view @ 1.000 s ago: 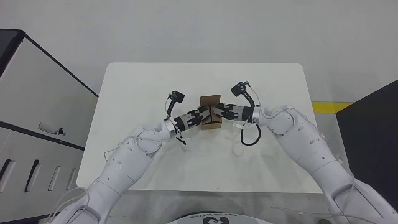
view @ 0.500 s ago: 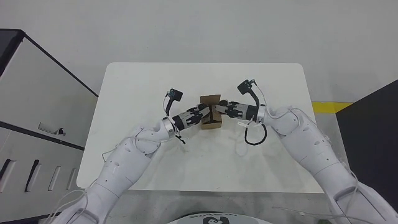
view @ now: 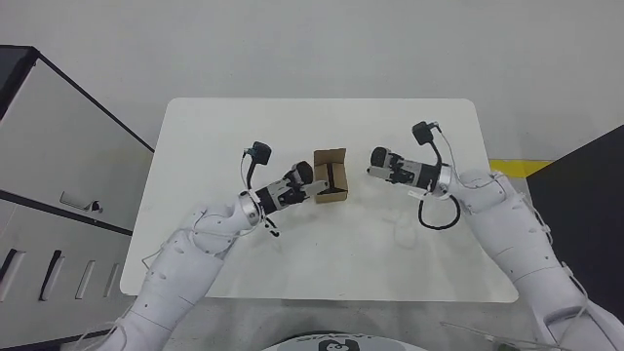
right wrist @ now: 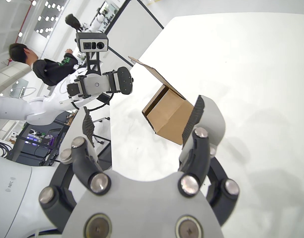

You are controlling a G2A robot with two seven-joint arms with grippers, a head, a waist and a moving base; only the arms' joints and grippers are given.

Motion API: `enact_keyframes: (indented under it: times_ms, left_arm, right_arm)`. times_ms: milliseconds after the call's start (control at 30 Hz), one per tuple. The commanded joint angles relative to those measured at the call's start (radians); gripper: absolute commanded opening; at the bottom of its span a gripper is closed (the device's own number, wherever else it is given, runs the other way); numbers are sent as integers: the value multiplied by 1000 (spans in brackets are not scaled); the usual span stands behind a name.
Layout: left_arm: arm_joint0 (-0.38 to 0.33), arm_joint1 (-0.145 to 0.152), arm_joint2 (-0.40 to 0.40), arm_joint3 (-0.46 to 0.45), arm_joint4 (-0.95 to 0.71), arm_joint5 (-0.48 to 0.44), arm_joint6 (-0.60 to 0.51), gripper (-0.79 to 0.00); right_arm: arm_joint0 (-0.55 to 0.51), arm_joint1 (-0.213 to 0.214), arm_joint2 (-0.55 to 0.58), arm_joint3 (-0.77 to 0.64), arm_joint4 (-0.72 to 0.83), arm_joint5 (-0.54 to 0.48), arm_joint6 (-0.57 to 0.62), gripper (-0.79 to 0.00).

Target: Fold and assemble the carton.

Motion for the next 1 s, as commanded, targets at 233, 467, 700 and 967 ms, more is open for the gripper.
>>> enact_keyframes:
  times_ms: [233, 467, 700, 967]
  left_arm:
    - [3, 2, -12, 0, -10, 9, 12, 0]
    - [37, 32, -128, -21, -41, -38, -56, 0]
    - [32, 48, -193, -2, -67, -107, -98, 0]
    - [24, 52, -217, 4, -21, -88, -68, 0]
  right_arm:
    - [0, 2, 5, 4, 35, 2, 10, 0]
    - [0, 2, 5, 4, 35, 2, 10, 0]
    - [0, 2, 5, 4, 35, 2, 10, 0]
    - [0, 2, 5, 4, 35, 2, 10, 0]
